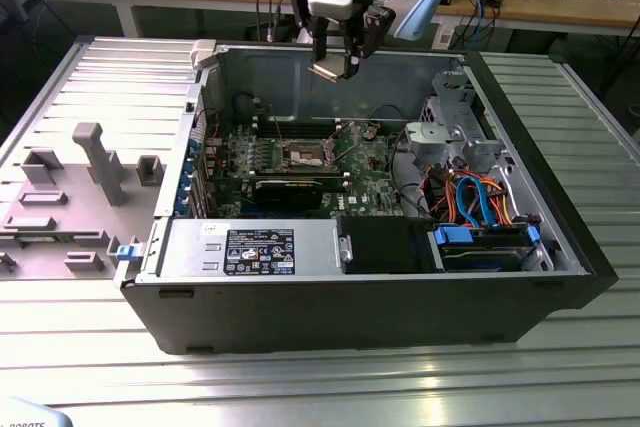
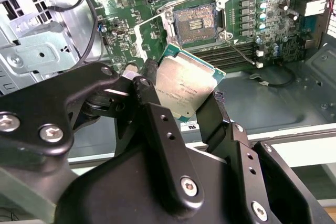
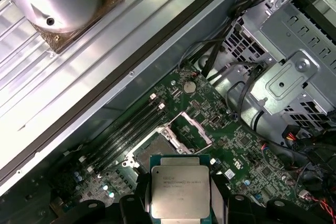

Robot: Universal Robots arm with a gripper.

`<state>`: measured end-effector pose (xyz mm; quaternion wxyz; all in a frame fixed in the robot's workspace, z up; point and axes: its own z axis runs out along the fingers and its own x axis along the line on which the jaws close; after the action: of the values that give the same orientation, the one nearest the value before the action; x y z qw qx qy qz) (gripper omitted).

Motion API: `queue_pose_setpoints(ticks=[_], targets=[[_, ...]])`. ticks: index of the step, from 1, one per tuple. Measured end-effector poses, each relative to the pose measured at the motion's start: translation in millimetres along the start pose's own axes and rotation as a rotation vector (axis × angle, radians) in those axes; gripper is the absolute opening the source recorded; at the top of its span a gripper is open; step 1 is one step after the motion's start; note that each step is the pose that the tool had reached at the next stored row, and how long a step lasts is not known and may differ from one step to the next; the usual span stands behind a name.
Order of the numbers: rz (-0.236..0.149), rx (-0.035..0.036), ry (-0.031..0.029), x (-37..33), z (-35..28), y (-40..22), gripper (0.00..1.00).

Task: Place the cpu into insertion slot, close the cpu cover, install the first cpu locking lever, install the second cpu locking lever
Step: 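Place the cpu into insertion slot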

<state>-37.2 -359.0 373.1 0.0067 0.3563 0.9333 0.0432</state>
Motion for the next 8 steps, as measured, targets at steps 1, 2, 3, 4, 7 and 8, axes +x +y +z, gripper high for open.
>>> queue_pose_setpoints(ticks=[1, 2, 3, 4, 7, 8], targets=[[0.005, 0.0002, -0.0005, 0.0, 0.1, 0.0, 0.55], [0.013, 0.0, -0.0013, 0.0, 0.7, 0.0, 0.55], [0.032, -0.0002, -0.0029, 0.0, 1.2, -0.1, 0.55], [0.049, -0.0005, -0.0045, 0.0, 1.5, -0.1, 0.55], [0.086, -0.0013, -0.0076, 0.0, 1.9, -0.2, 0.55], [0.094, -0.0013, -0.0082, 0.0, 1.9, -0.2, 0.55]])
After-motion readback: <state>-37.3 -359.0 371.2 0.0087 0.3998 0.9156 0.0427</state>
